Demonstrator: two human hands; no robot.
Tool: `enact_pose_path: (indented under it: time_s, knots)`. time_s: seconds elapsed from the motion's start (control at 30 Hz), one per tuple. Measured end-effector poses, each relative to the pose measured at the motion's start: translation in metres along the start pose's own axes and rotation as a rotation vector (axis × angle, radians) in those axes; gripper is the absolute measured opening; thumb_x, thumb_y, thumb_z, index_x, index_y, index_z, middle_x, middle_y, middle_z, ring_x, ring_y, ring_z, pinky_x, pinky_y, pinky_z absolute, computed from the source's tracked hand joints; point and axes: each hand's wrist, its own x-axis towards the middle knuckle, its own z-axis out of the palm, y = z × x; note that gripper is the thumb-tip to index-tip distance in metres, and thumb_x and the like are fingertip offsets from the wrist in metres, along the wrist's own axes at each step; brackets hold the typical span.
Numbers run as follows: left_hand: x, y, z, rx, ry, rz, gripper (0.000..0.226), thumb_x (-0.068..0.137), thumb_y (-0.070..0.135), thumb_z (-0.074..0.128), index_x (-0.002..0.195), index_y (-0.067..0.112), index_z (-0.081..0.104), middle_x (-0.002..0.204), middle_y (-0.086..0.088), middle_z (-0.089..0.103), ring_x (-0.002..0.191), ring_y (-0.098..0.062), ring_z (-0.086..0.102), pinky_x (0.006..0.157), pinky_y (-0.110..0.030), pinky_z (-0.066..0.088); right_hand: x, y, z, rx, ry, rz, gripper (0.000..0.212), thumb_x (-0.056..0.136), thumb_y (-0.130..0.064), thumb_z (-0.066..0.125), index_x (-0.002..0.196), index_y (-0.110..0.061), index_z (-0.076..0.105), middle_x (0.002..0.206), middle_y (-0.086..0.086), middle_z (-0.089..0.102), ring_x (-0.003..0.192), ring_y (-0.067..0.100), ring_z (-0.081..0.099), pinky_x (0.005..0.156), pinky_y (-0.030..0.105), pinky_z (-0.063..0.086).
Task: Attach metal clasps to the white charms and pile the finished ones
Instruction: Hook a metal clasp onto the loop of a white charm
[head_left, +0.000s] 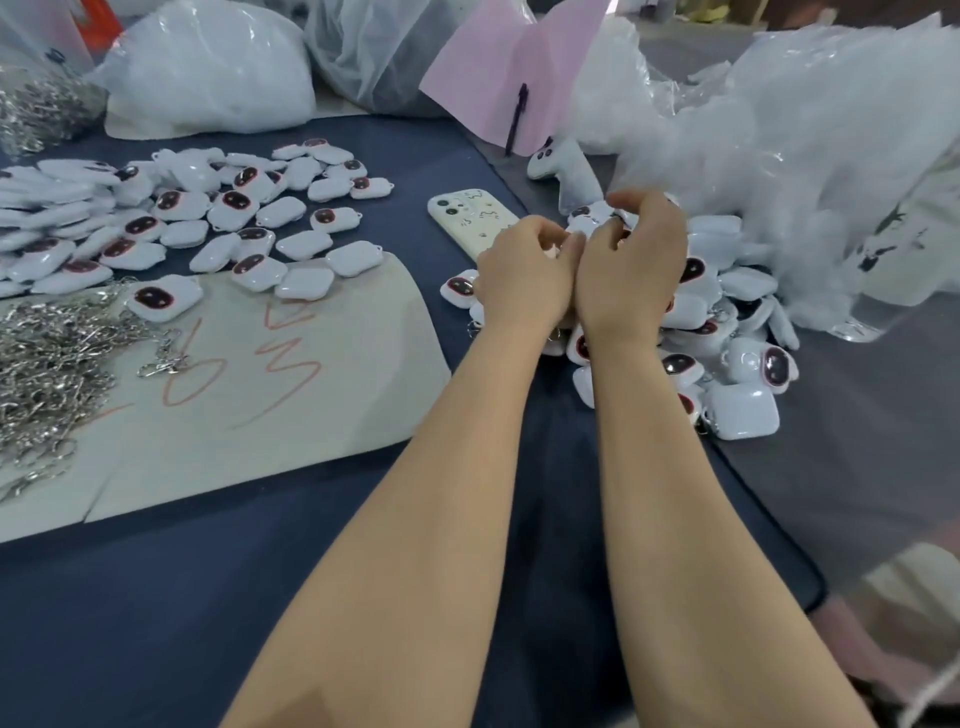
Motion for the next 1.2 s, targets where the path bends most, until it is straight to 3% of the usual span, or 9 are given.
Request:
enact_pose_path:
  time_s: [0.17, 0.33, 0.43, 0.57, 0.77, 0.87, 0.93, 1.07, 1.2]
  knots:
    - [0.0, 0.004, -0.029, -0.207, 0.183, 0.012, 0.017, 0.094, 0.019, 0.051, 0.097, 0.011, 0.065, 0.096, 0.002, 0.065, 0.097, -0.015, 0.059, 0.084, -0.024, 0.043, -0.007, -0.026, 0.012, 0.115, 0.01, -0.089, 0.025, 0.089, -0.003, 0.044, 0.107, -0.009, 0.06, 0.11, 0.003, 0.06, 0.105, 0.014, 0.051, 0.081, 0.002, 0.03]
    - [0.001, -0.01, -0.088, -0.301, 0.376, 0.008, 0.011, 0.091, 0.013, 0.052, 0.085, 0.019, 0.058, 0.082, 0.012, 0.061, 0.079, -0.002, 0.057, 0.076, -0.013, 0.045, -0.042, -0.067, 0.053, 0.309, -0.24, -0.05, 0.021, 0.089, -0.004, 0.046, 0.101, -0.011, 0.061, 0.091, -0.005, 0.063, 0.088, 0.009, 0.058, 0.075, 0.01, 0.041]
    - [-0.004, -0.031, -0.133, -0.363, 0.529, -0.046, 0.01, 0.091, 0.012, 0.053, 0.087, 0.018, 0.059, 0.08, 0.013, 0.058, 0.08, -0.005, 0.055, 0.076, -0.016, 0.044, -0.073, -0.079, 0.085, 0.205, -0.519, -0.122, 0.024, 0.093, -0.011, 0.047, 0.113, -0.011, 0.06, 0.108, 0.001, 0.064, 0.099, 0.013, 0.057, 0.083, 0.016, 0.041]
    - [-0.019, -0.063, -0.183, -0.369, 0.652, -0.144, 0.009, 0.092, 0.013, 0.05, 0.095, 0.015, 0.059, 0.093, 0.002, 0.059, 0.088, -0.011, 0.053, 0.079, -0.02, 0.041, -0.107, -0.08, 0.126, -0.136, -0.829, -0.313, 0.05, 0.093, -0.015, 0.047, 0.141, -0.016, 0.037, 0.144, 0.007, 0.041, 0.131, 0.025, 0.038, 0.107, 0.034, 0.031]
    - [-0.035, -0.095, -0.212, -0.508, 0.652, -0.317, 0.007, 0.094, 0.016, 0.048, 0.095, 0.019, 0.054, 0.09, 0.004, 0.054, 0.087, -0.014, 0.056, 0.076, -0.031, 0.053, -0.118, -0.076, 0.141, -0.34, -0.702, -0.243, 0.039, 0.093, -0.029, 0.052, 0.131, -0.021, 0.049, 0.135, 0.004, 0.047, 0.122, 0.027, 0.044, 0.098, 0.038, 0.035]
    - [-0.036, -0.096, -0.209, -0.482, 0.592, -0.275, 0.007, 0.094, 0.014, 0.05, 0.1, 0.017, 0.053, 0.1, 0.001, 0.058, 0.103, -0.019, 0.059, 0.097, -0.036, 0.049, -0.115, -0.077, 0.138, -0.103, -0.611, -0.115, 0.018, 0.095, -0.029, 0.048, 0.099, -0.018, 0.061, 0.092, -0.003, 0.062, 0.084, 0.017, 0.054, 0.073, 0.025, 0.039]
    - [-0.035, -0.095, -0.204, -0.396, 0.52, -0.228, 0.005, 0.095, 0.018, 0.052, 0.099, 0.019, 0.055, 0.107, 0.0, 0.061, 0.106, -0.018, 0.059, 0.099, -0.036, 0.047, -0.113, -0.08, 0.135, 0.137, -0.564, 0.011, 0.023, 0.097, -0.03, 0.047, 0.082, -0.016, 0.057, 0.072, -0.008, 0.057, 0.071, 0.013, 0.053, 0.061, 0.012, 0.037]
    - [-0.033, -0.09, -0.2, -0.284, 0.407, -0.159, 0.011, 0.095, 0.028, 0.053, 0.092, 0.02, 0.06, 0.089, 0.007, 0.065, 0.083, -0.006, 0.061, 0.083, -0.029, 0.051, -0.119, -0.097, 0.133, 0.641, -0.704, 0.312, 0.012, 0.093, -0.021, 0.057, 0.091, -0.008, 0.058, 0.079, 0.004, 0.066, 0.062, 0.008, 0.065, 0.065, 0.023, 0.055]
    - [-0.033, -0.091, -0.206, -0.339, 0.504, -0.213, 0.023, 0.096, 0.025, 0.05, 0.109, 0.009, 0.06, 0.109, -0.01, 0.065, 0.096, -0.022, 0.062, 0.09, -0.043, 0.052, -0.131, -0.106, 0.135, 0.593, -0.825, 0.296, 0.018, 0.093, -0.025, 0.056, 0.092, -0.007, 0.056, 0.08, 0.003, 0.066, 0.062, 0.01, 0.067, 0.066, 0.03, 0.057]
